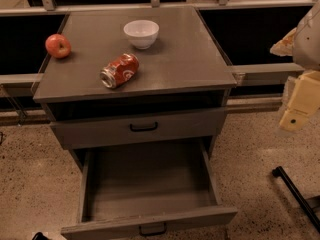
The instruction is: Place coke can into middle drawer
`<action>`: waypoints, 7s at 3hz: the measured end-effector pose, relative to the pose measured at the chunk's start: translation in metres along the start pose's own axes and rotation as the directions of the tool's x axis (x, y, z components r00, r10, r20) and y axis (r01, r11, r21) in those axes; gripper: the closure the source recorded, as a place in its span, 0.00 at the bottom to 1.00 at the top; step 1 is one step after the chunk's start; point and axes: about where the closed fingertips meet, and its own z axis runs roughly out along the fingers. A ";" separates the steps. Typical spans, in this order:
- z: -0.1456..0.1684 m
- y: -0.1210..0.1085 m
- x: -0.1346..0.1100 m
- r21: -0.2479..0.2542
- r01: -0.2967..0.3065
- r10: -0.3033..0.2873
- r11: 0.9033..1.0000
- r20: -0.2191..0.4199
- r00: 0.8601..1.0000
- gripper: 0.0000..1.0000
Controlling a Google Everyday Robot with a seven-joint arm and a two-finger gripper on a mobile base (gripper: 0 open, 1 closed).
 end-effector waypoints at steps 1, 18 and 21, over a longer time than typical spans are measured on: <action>0.000 0.000 0.000 0.000 0.000 0.000 1.000 0.000 1.000 0.00; 0.242 -0.079 -0.331 -0.150 0.940 -0.944 0.307 0.082 0.321 0.63; 0.177 -0.032 -0.236 -0.160 0.824 -0.806 0.544 0.175 0.566 1.00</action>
Offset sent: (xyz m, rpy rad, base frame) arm -0.0040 0.0607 0.0168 -0.1480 0.0733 0.4630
